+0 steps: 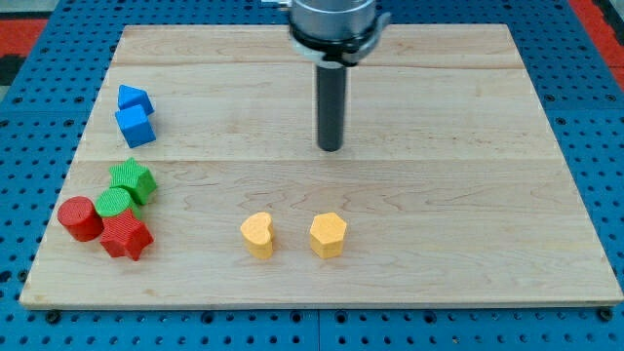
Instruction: Move the yellow hexagon to the center
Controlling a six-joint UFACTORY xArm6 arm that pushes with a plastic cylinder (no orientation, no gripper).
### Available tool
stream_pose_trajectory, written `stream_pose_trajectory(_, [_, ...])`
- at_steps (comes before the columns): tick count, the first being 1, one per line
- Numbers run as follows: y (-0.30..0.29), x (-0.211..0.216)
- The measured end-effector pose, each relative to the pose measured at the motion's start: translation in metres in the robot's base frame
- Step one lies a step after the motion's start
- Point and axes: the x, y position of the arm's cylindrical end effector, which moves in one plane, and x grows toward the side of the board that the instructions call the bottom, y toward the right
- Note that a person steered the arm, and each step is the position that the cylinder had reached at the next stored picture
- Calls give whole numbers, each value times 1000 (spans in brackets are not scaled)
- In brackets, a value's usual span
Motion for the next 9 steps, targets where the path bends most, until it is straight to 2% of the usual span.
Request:
stream_pose_trajectory(1, [88, 7])
stream_pose_trajectory(2, [156, 41])
stream_pose_trajectory(3, [189, 90])
stream_pose_trajectory(4, [177, 140])
stream_pose_trajectory(5, [124, 171])
stream_pose_trajectory(6, [42, 167])
stream_pose_trajectory(7, [-20, 132])
stream_pose_trajectory(8, [-54, 117])
stream_pose_trajectory(9, [-45, 147])
